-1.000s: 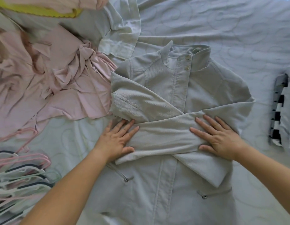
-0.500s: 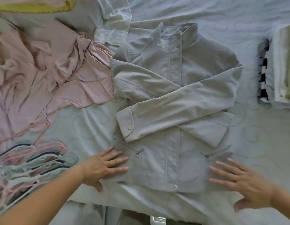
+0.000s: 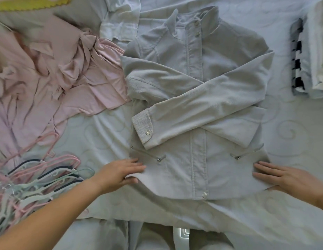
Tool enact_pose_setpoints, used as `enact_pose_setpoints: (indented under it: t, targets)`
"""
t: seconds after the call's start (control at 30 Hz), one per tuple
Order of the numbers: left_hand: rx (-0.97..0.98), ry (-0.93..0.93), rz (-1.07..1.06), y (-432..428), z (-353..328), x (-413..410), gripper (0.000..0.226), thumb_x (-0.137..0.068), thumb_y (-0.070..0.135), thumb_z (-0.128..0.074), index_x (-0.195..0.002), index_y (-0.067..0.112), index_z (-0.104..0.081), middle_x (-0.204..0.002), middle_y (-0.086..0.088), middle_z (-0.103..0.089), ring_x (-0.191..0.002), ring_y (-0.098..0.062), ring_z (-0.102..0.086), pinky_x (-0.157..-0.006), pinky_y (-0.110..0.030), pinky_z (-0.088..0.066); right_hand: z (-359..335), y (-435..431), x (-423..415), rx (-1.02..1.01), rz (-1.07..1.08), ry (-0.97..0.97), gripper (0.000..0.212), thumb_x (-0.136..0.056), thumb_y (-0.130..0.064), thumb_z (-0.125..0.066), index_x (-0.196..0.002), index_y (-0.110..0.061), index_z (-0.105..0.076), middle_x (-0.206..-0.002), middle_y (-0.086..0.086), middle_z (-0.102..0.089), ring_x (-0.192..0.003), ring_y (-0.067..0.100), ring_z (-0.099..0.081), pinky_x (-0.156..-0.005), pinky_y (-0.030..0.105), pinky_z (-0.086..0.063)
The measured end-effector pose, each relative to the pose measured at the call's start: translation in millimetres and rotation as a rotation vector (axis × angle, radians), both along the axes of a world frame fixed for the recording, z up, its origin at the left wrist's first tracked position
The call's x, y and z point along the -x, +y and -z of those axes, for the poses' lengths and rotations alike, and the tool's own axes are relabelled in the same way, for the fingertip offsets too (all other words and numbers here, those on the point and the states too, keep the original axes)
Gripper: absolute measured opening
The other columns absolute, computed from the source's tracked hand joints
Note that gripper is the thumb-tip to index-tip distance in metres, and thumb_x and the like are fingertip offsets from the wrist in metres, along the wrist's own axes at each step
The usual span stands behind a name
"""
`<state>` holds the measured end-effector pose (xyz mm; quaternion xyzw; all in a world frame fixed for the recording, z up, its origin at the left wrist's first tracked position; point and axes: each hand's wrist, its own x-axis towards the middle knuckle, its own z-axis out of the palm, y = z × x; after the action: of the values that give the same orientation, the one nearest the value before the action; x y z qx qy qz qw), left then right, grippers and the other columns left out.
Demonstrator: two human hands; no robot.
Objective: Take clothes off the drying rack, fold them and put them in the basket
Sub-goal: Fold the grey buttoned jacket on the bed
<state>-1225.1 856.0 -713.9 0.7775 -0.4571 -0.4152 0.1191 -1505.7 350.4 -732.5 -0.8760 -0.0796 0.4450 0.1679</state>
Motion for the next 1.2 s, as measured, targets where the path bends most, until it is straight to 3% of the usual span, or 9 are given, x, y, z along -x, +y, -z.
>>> enact_pose_setpoints:
  t: [0.1, 0.23, 0.3, 0.37, 0.5, 0.63, 0.9, 1.1, 1.2]
  targets:
    - [0.018, 0.175, -0.432, -4.3, -18.5, 4.1, 0.039, -0.067, 0.093, -0.029, -0.101, 0.08, -0.044, -0.107, 0.053, -0.047, -0.12, 0.017, -0.041, -0.094, -0.009, -0.036, -9.3, -3.5, 4.9, -0.023, 0.307, -0.081, 0.043, -0.094, -0.066, -0.022, -0.137, -0.064, -0.025, -0.136, -0.021, -0.052, -0.128, -0.007, -0.041, -0.095, 0.011, -0.037]
    - [0.215, 0.235, -0.792, -24.2, -30.7, 5.4, 0.031, -0.066, 0.081, -0.056, -0.086, 0.059, -0.067, -0.087, 0.027, -0.07, -0.085, 0.009, -0.064, -0.075, -0.01, -0.044, -31.5, 1.8, -11.6, 0.005, 0.561, -0.204, 0.024, -0.089, -0.069, -0.036, -0.112, -0.077, -0.039, -0.099, -0.048, -0.054, -0.088, 0.0, -0.065, -0.064, 0.017, -0.05]
    - [0.309, 0.23, -0.917, -38.1, -39.3, 3.8, 0.005, -0.075, 0.052, -0.072, -0.08, 0.051, -0.072, -0.084, 0.02, -0.073, -0.081, 0.007, -0.064, -0.074, -0.009, -0.045, -39.6, 3.6, -20.7, -0.009, 0.642, -0.164, 0.042, -0.086, -0.036, -0.07, -0.107, -0.066, -0.051, -0.081, -0.059, -0.045, -0.083, 0.002, -0.064, -0.064, 0.005, -0.043]
    - [0.38, 0.184, -1.033, -46.7, -45.8, 1.8, 0.012, -0.078, 0.036, -0.076, -0.076, 0.048, -0.074, -0.082, 0.018, -0.073, -0.078, 0.006, -0.064, -0.074, -0.01, -0.047, -43.9, 6.0, -24.8, -0.043, 0.665, -0.159, 0.065, -0.07, -0.007, -0.084, -0.106, -0.053, -0.055, -0.079, -0.062, -0.041, -0.087, 0.001, -0.062, -0.07, -0.004, -0.037]
    - [0.402, 0.192, -1.221, -49.7, -46.5, -3.4, 0.016, -0.077, 0.023, -0.067, -0.073, 0.035, -0.076, -0.072, 0.015, -0.071, -0.068, 0.001, -0.062, -0.071, -0.018, -0.053, -48.7, 3.6, -29.4, -0.024, 0.728, -0.259, 0.064, -0.074, -0.004, -0.08, -0.091, -0.062, -0.059, -0.084, -0.051, -0.056, -0.086, -0.002, -0.062, -0.073, 0.003, -0.041]
    - [0.341, -0.004, -1.239, -54.5, -50.4, -8.1, 0.009, -0.089, 0.005, -0.061, -0.085, 0.01, -0.068, -0.063, 0.015, -0.064, -0.064, 0.014, -0.055, -0.062, -0.003, -0.04, -52.4, -7.6, -43.1, -0.024, 0.843, -0.349, 0.057, -0.085, -0.006, -0.069, -0.091, -0.063, -0.06, -0.082, -0.02, -0.069, -0.076, 0.006, -0.063, -0.071, 0.024, -0.047]
    - [0.357, -0.15, -1.345, -71.6, -65.8, -25.2, 0.008, -0.094, 0.014, -0.057, -0.097, 0.01, -0.063, -0.088, -0.008, -0.057, -0.062, 0.017, -0.051, -0.059, -0.002, -0.036, -79.0, -1.0, -84.1, -0.229, 1.218, -0.499, 0.027, -0.087, 0.0, -0.064, -0.072, -0.023, -0.061, -0.054, -0.014, -0.056, -0.051, 0.0, -0.048, -0.05, 0.012, -0.034]
    - [0.296, -0.109, -1.335, -60.2, -75.7, -13.4, 0.013, -0.095, 0.015, -0.055, -0.089, 0.007, -0.064, -0.083, -0.008, -0.06, -0.08, -0.021, -0.052, -0.057, -0.004, -0.038, -84.1, 10.4, -76.3, -0.213, 1.175, -0.548, 0.025, -0.09, -0.015, -0.064, -0.079, -0.036, -0.061, -0.062, -0.006, -0.058, -0.055, 0.005, -0.047, -0.052, 0.015, -0.034]
    - [0.295, -0.098, -1.244, -49.1, -87.6, 6.8, 0.019, -0.092, 0.021, -0.061, -0.074, 0.025, -0.061, -0.075, -0.003, -0.062, -0.069, 0.005, -0.057, -0.059, -0.003, -0.038, -93.5, 16.1, -58.4, -0.165, 1.119, -0.495, 0.036, -0.088, -0.013, -0.066, -0.083, -0.047, -0.058, -0.074, -0.017, -0.064, -0.063, 0.0, -0.056, -0.057, 0.014, -0.038]
